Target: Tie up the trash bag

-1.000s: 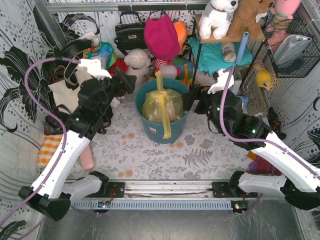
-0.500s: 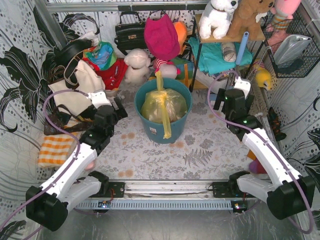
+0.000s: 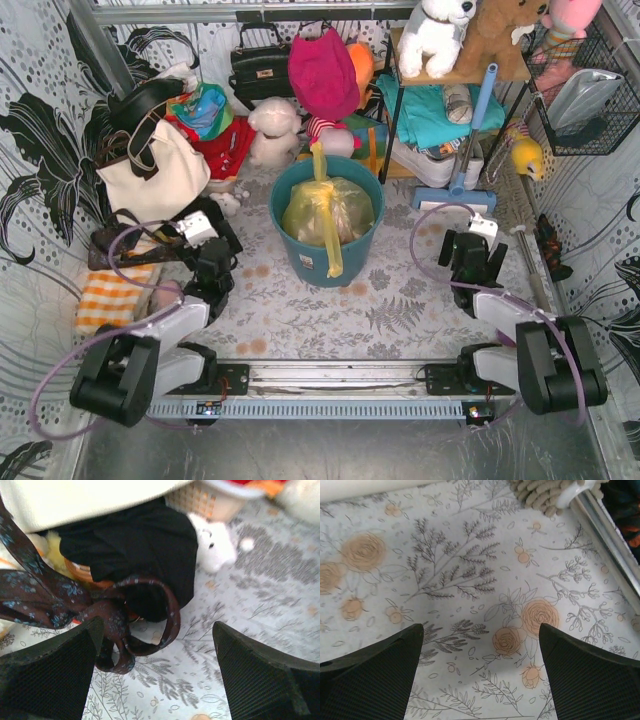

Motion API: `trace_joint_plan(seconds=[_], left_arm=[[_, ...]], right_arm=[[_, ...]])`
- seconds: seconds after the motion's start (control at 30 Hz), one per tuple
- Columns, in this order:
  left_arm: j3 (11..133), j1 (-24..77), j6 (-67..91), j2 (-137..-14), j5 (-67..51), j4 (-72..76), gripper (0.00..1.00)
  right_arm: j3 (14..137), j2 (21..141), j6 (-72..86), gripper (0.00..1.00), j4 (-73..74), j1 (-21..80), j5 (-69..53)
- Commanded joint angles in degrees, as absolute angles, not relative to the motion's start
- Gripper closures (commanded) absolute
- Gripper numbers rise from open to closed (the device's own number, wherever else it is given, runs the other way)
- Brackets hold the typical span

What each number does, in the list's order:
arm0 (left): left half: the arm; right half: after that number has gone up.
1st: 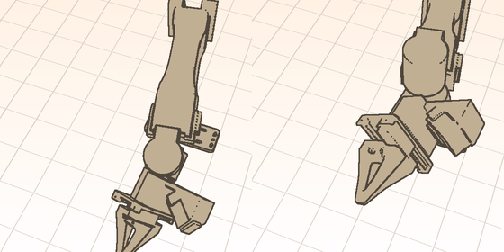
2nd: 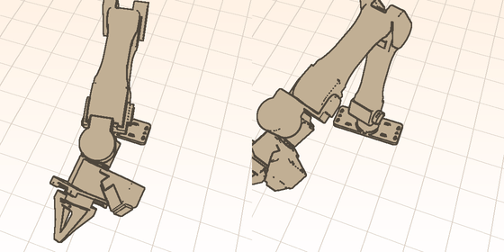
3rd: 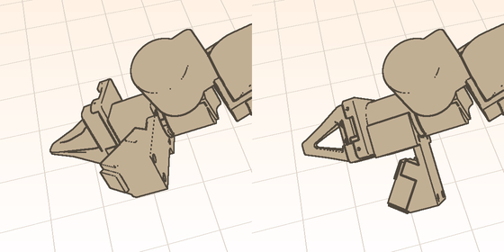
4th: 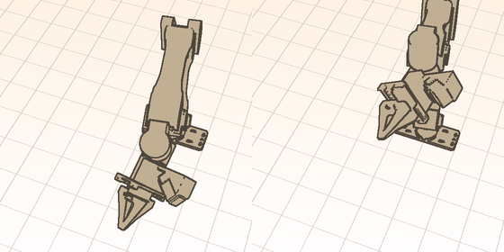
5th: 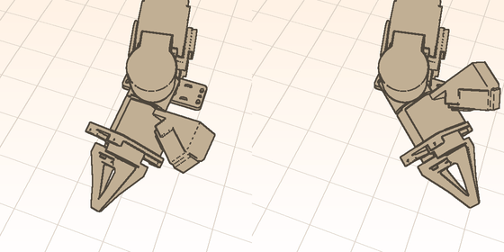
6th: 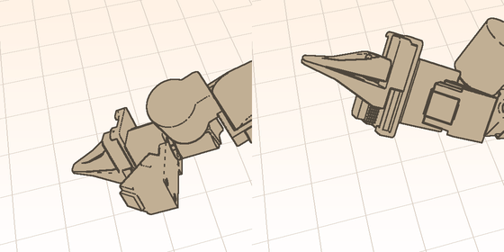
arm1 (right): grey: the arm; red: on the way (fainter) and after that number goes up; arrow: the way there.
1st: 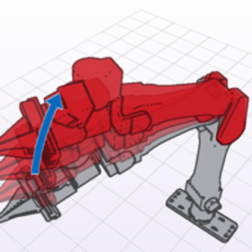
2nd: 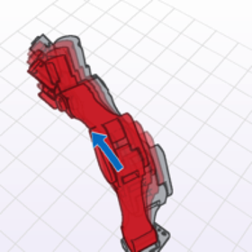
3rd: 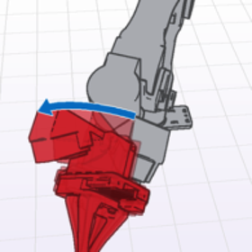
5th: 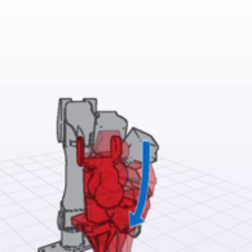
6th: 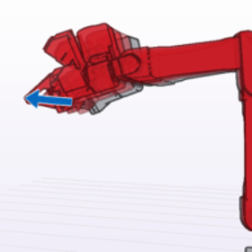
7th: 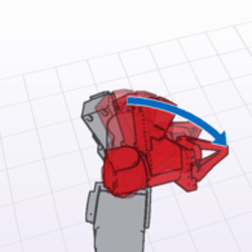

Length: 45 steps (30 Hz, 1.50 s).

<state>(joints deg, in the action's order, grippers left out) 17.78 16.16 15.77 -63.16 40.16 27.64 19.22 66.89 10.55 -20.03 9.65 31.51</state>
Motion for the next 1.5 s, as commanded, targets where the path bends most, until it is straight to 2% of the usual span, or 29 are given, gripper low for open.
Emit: trace_joint_plan(seconds=[0.0, 0.13, 0.3, 0.47, 0.53, 0.63, 0.83, 1.47], left_arm=[[14.78, 15.51, 8.57, -71.63, 40.32, 51.34, 0.02], [16.72, 15.41, 5.65, -77.11, 36.45, 53.53, 0.02], [13.61, 13.27, 1.84, -82.01, 31.09, 67.49, 0.02], [13.08, 10.97, 3.12, -80.89, 23.70, 65.81, 0.02], [12.02, 9.59, 3.11, -81.08, 19.87, 68.02, 0.02], [9.73, 8.22, 2.67, -83.48, 14.83, 74.19, 0.02], [9.96, 7.82, 3.38, -83.81, 15.18, 73.12, 0.02], [9.71, 7.91, 3.40, -84.11, 16.00, 74.11, 0.02]], right_arm=[[14.48, 70.86, 6.48, 0.03, -42.62, 8.67, 33.62], [13.74, 75.69, 2.94, 0.03, -54.42, 8.36, 30.82], [16.63, 80.34, -1.01, 0.03, -56.79, 7.61, 26.85], [14.20, 83.98, -0.55, 0.03, -65.93, 4.40, 23.54], [15.34, 83.78, 0.19, 0.03, -62.52, 3.62, 20.55], [14.37, 84.80, -1.72, 0.03, -65.48, 3.16, 14.34], [10.58, 88.49, -2.61, 0.03, -76.20, 1.94, 9.10], [10.80, 88.24, -2.64, 0.03, -75.45, 1.93, 10.28]])
